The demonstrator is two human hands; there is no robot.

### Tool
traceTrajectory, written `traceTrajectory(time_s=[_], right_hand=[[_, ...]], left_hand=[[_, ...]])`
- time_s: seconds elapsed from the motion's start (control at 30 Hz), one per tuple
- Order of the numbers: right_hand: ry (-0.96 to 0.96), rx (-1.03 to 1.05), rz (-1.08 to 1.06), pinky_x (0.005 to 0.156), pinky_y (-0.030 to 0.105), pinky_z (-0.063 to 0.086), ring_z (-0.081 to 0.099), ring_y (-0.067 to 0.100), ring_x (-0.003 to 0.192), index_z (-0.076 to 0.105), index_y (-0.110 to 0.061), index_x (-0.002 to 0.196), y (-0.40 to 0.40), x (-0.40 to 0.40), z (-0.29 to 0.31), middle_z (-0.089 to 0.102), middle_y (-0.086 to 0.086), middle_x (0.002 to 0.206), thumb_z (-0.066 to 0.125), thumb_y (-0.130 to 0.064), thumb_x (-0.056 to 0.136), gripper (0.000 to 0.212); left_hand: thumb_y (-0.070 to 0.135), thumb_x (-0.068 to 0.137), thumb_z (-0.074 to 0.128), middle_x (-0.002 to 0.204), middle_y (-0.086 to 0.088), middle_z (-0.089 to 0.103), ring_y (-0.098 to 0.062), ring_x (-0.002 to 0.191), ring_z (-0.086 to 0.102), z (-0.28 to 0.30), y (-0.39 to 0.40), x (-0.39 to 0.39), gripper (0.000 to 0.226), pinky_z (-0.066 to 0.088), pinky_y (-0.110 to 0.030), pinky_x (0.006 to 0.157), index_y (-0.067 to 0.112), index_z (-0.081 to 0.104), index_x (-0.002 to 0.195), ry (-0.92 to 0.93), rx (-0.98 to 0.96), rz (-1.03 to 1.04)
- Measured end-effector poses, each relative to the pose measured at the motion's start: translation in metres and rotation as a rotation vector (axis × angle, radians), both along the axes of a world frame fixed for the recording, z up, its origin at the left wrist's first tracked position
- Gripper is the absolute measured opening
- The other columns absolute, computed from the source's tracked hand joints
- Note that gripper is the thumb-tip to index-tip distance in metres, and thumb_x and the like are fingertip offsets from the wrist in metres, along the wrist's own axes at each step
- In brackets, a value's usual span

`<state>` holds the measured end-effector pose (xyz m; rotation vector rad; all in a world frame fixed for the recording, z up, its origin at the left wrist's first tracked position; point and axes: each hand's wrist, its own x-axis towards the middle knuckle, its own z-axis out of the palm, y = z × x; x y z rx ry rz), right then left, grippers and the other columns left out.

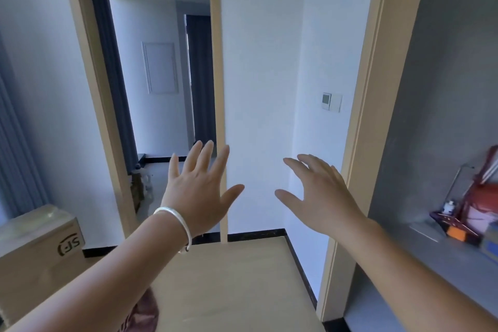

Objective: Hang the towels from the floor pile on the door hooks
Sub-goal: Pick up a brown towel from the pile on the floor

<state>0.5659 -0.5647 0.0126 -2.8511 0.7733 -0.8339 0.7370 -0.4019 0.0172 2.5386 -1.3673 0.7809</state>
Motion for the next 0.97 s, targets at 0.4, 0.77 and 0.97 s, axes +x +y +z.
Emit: traceTrajectory(time_s=[0.4, 0.77, 0.97], right_hand=[[-0.030, -0.033, 0.025, 0.117, 0.045, 0.015, 0.014, 0.014, 0.143, 0.028, -0.034, 0.146, -0.200, 0.119, 0.010, 0.024, -0.004, 0.154, 0.042, -0.063, 0.089, 0.066], [0.003, -0.038, 0.068, 0.117, 0.043, 0.014, 0.015, 0.013, 0.143, 0.028, -0.033, 0.146, -0.343, 0.232, 0.013, 0.023, -0.004, 0.155, 0.042, -0.062, 0.089, 0.065], [0.026, -0.033, 0.065, 0.118, 0.045, 0.013, 0.014, 0.014, 0.143, 0.028, -0.033, 0.147, -0.399, 0.317, 0.004, 0.022, -0.004, 0.155, 0.043, -0.062, 0.089, 0.066]], left_hand=[[0.073, 0.083, 0.004, 0.161, -0.002, -0.005, -0.021, 0.147, -0.011, 0.017, -0.188, 0.113, 0.080, 0.001, -0.054, 0.117, 0.031, -0.014, 0.149, -0.026, -0.021, 0.027], [0.071, 0.084, 0.005, 0.161, -0.002, -0.003, -0.021, 0.147, -0.010, 0.014, -0.325, 0.221, 0.080, 0.002, -0.053, 0.118, 0.029, -0.014, 0.149, -0.013, -0.013, 0.073], [0.070, 0.084, 0.006, 0.160, -0.001, -0.003, -0.021, 0.147, -0.009, 0.006, -0.383, 0.303, 0.080, 0.004, -0.053, 0.118, 0.029, -0.012, 0.150, 0.009, -0.013, 0.062]])
